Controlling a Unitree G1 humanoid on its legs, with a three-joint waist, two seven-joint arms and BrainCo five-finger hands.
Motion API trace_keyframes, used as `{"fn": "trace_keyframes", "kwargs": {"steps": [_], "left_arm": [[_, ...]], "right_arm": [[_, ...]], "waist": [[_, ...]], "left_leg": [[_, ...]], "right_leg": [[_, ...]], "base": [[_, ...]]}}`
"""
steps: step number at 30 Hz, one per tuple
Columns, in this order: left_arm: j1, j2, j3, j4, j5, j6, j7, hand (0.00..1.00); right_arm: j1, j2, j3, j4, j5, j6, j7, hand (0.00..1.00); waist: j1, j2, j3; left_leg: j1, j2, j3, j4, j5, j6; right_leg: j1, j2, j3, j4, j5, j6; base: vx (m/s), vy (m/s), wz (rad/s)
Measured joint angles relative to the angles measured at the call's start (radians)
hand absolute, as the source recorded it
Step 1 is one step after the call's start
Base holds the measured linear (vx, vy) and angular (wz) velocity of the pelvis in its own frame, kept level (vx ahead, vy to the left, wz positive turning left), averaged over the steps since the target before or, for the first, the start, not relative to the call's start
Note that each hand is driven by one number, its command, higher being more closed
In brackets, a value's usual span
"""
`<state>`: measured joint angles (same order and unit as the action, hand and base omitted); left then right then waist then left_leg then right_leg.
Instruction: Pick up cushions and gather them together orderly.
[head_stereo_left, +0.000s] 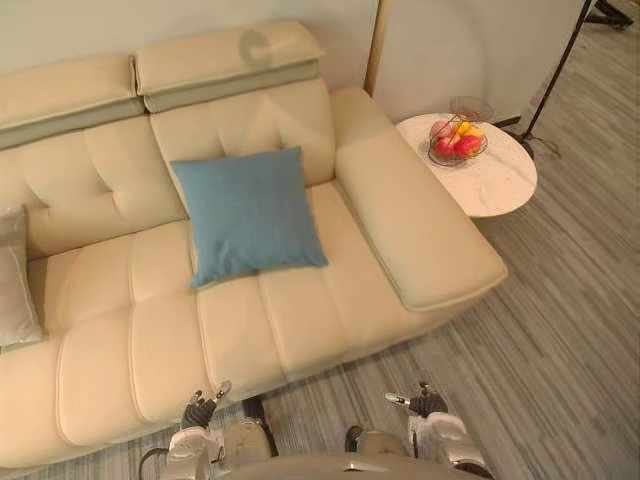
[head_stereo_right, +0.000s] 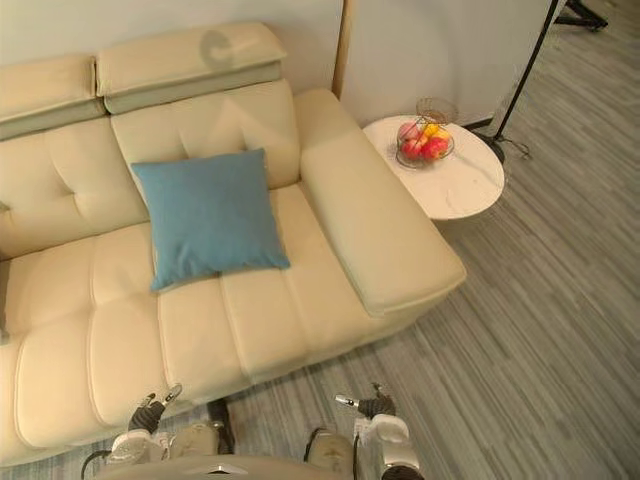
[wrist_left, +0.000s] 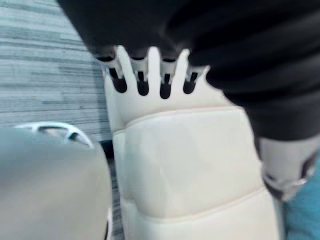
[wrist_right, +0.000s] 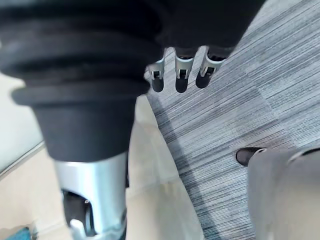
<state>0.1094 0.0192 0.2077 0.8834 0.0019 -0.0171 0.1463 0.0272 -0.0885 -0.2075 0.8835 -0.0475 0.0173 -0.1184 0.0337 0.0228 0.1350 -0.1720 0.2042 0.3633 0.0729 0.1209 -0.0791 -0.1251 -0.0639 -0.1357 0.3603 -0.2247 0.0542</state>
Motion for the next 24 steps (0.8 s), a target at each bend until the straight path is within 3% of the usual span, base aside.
{"fn": "trace_keyframes", "kwargs": {"steps": [2,4,5,6,7,8,9,10,12,14,16,20,24], "left_arm": [[-0.001,0.004,-0.016,-0.003,-0.003,-0.003,0.009,0.00],[-0.001,0.006,-0.022,-0.002,-0.001,-0.003,0.016,0.00],[-0.006,0.008,-0.020,-0.002,-0.001,-0.005,0.018,0.00],[-0.012,0.008,-0.019,0.000,-0.001,-0.004,0.018,0.00],[-0.016,0.007,-0.018,0.005,0.000,-0.004,0.019,0.00],[-0.013,0.005,-0.016,0.014,-0.001,-0.004,0.020,0.00],[-0.007,0.003,-0.012,0.036,0.000,-0.003,0.021,0.00],[-0.007,0.002,-0.012,0.044,0.000,-0.003,0.021,0.00],[-0.005,0.007,-0.009,0.052,0.000,-0.002,0.021,0.00],[0.002,0.023,-0.012,0.056,0.001,0.000,0.020,0.00],[0.000,0.022,-0.014,0.064,0.002,0.001,0.020,0.00],[0.000,0.020,-0.014,0.073,0.002,0.006,0.019,0.00],[0.003,0.017,-0.015,0.097,0.003,0.007,0.018,0.00]], "right_arm": [[0.009,0.000,-0.001,-0.001,0.000,0.000,-0.002,0.00],[0.011,0.003,-0.003,-0.001,0.001,0.000,-0.002,0.00],[0.023,0.013,-0.011,-0.002,0.001,-0.001,-0.003,0.00],[0.020,0.014,-0.014,-0.002,0.001,-0.001,-0.003,0.00],[0.020,0.012,-0.037,0.000,0.001,0.000,-0.004,0.00],[0.024,0.010,-0.046,0.000,0.001,0.000,-0.004,0.00],[0.035,0.008,-0.050,0.005,0.001,0.000,-0.003,0.00],[0.038,0.008,-0.051,0.008,0.001,0.001,-0.002,0.00],[0.036,0.036,-0.091,0.038,0.002,0.005,0.000,0.00],[0.055,0.059,-0.121,0.046,0.001,0.009,0.001,0.00],[0.065,0.060,-0.123,0.049,0.001,0.009,0.001,0.00],[0.054,0.055,-0.140,0.078,0.001,0.009,0.000,0.00],[0.050,0.040,-0.141,0.081,0.001,0.009,-0.001,0.00]], "waist": [[-0.009,-0.001,0.009],[-0.013,-0.003,0.008],[-0.011,-0.033,0.009],[-0.010,-0.035,0.010],[-0.014,-0.040,0.011],[-0.020,-0.035,0.008],[-0.024,-0.017,0.000],[-0.025,-0.011,-0.001],[-0.033,-0.023,-0.012],[-0.039,-0.048,-0.027],[-0.046,-0.054,-0.033],[-0.047,-0.047,-0.037],[-0.048,-0.018,-0.054]], "left_leg": [[-0.001,-0.006,-0.019,-0.027,-0.004,-0.013],[-0.002,-0.021,-0.039,-0.055,-0.056,-0.085],[-0.029,-0.044,-0.039,-0.005,-0.062,-0.047],[-0.041,-0.054,-0.041,0.041,-0.061,-0.025],[-0.052,-0.080,-0.046,0.191,-0.095,0.022],[-0.032,-0.082,-0.047,0.270,-0.127,0.029],[0.027,-0.073,-0.064,0.280,-0.217,0.015],[0.049,-0.073,-0.075,0.246,-0.238,-0.002],[0.098,-0.112,-0.081,0.101,-0.215,0.021],[0.154,-0.158,-0.088,-0.034,-0.142,0.031],[0.166,-0.175,-0.097,-0.075,-0.115,0.043],[0.200,-0.188,-0.121,-0.117,-0.088,0.053],[0.230,-0.187,-0.122,-0.150,-0.073,0.051]], "right_leg": [[0.005,0.002,-0.039,-0.004,0.005,-0.014],[0.010,-0.007,-0.055,-0.030,0.028,-0.021],[-0.001,-0.057,-0.074,-0.058,0.048,-0.041],[-0.008,-0.070,-0.077,-0.058,0.053,-0.039],[-0.016,-0.109,-0.083,-0.058,0.068,-0.021],[-0.016,-0.121,-0.081,-0.062,0.075,-0.011],[-0.016,-0.116,-0.072,-0.072,0.085,0.004],[-0.017,-0.109,-0.068,-0.077,0.089,0.008],[0.005,-0.107,-0.067,-0.147,0.138,0.027],[0.058,-0.115,-0.072,-0.267,0.207,0.042],[0.079,-0.122,-0.090,-0.303,0.229,0.045],[0.124,-0.123,-0.102,-0.340,0.245,0.051],[0.141,-0.113,-0.104,-0.352,0.248,0.052]], "base": [[-0.21,-0.026,0.42],[-0.15,0.039,0.37],[-0.14,0.091,0.29],[-0.17,0.121,0.35],[-0.11,0.086,0.23],[-0.13,0.171,0.14],[-0.08,0.131,-0.03],[-0.09,0.209,-0.14],[-0.05,0.148,-0.06],[-0.01,0.138,0.16],[-0.01,0.100,0.27],[-0.01,0.035,0.14],[0.00,0.000,0.00]]}}
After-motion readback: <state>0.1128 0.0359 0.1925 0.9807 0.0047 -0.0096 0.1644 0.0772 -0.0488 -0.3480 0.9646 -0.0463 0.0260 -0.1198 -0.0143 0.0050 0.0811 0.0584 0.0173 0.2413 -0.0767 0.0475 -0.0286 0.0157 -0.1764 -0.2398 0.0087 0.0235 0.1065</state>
